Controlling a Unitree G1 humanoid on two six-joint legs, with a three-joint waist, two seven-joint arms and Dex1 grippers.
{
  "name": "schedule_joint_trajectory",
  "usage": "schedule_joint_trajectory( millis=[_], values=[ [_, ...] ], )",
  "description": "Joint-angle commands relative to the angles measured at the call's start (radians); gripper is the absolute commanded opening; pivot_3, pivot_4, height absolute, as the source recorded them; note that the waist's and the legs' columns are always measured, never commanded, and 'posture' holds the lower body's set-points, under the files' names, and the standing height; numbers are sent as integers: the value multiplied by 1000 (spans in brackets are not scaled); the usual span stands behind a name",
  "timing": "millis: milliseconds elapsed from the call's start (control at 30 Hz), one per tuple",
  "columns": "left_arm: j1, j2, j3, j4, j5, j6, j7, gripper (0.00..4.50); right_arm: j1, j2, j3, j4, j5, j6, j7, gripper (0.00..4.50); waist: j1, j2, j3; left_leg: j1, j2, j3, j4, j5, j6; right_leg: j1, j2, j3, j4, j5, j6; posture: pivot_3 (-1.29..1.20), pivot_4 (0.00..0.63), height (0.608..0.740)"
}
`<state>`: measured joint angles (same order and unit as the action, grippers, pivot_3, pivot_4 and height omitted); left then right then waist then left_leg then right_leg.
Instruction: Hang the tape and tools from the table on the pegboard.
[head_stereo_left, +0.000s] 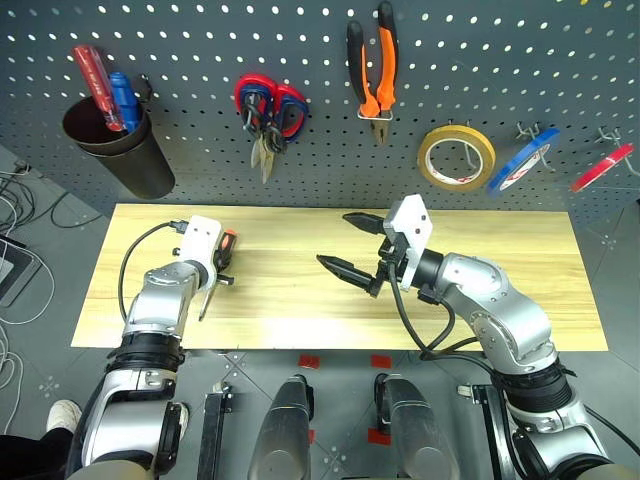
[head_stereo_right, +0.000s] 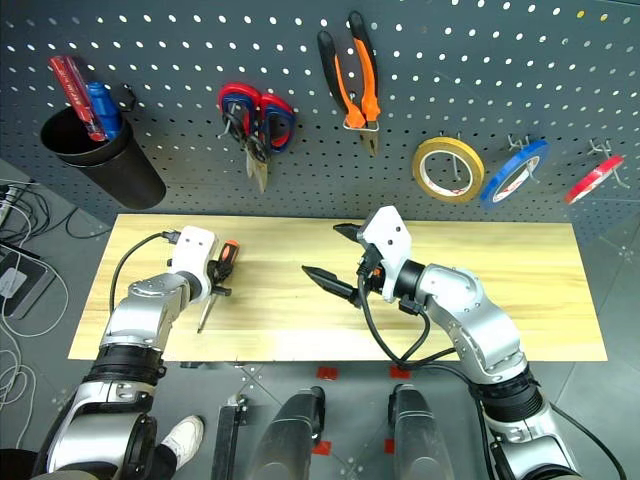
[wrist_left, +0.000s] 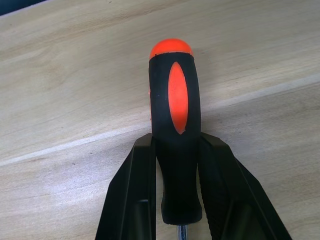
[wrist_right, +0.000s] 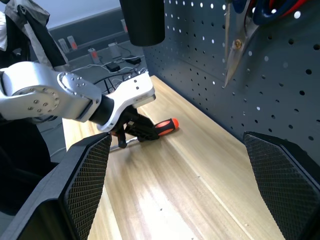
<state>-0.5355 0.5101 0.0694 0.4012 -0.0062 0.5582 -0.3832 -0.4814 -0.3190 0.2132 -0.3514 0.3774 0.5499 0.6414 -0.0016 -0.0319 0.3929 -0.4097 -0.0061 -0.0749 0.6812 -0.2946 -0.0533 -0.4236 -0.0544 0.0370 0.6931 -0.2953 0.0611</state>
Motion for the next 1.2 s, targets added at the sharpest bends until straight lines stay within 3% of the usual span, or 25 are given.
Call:
schedule_joint_trajectory(
  millis=[33, 167, 400, 667, 933, 1200],
  values=[
    [82, 16, -41, -151, 36, -43, -1, 837, 4, -4, -43, -31, 30, -31, 20, 4500, 0, 0, 0, -1, 0, 0, 0, 0, -1, 0, 0, 0, -1, 0, 0, 95, 380, 740],
    [198, 34, -44, -340, 91, -99, 51, 837, 8, -14, -101, -48, 62, -19, 18, 4500, 0, -2, -2, -6, 3, -2, 0, 1, -2, -3, -2, -2, -4, 0, 0, 110, 337, 740],
    [368, -23, -25, -687, 166, -86, 169, 837, 42, -21, -164, -119, 158, 20, 6, 4500, 7, -3, -17, -9, 2, -5, -1, 3, -5, -5, -2, -4, -5, 0, 0, 148, 275, 740],
    [405, -78, -22, -933, 274, -79, 271, 837, 87, -2, -184, -167, 186, -22, -8, 4500, 29, -5, -73, -9, 0, -4, -2, 3, -6, -5, -1, -4, -5, 0, 0, 180, 211, 740],
    [345, -64, 55, -988, 313, -159, 315, 837, 80, 43, -195, -206, 213, -58, -43, 4500, 39, -5, -120, -7, -1, -5, -3, 3, -6, -2, 0, -6, -8, 0, 0, 196, 180, 740],
    [58, -17, 65, -830, 313, -219, 325, 837, 7, 87, -202, -181, 205, -83, -94, 4500, 65, -6, -142, -7, -2, -5, -1, 3, -6, 0, 0, -8, -7, 0, 0, 188, 160, 740]
  ],
)
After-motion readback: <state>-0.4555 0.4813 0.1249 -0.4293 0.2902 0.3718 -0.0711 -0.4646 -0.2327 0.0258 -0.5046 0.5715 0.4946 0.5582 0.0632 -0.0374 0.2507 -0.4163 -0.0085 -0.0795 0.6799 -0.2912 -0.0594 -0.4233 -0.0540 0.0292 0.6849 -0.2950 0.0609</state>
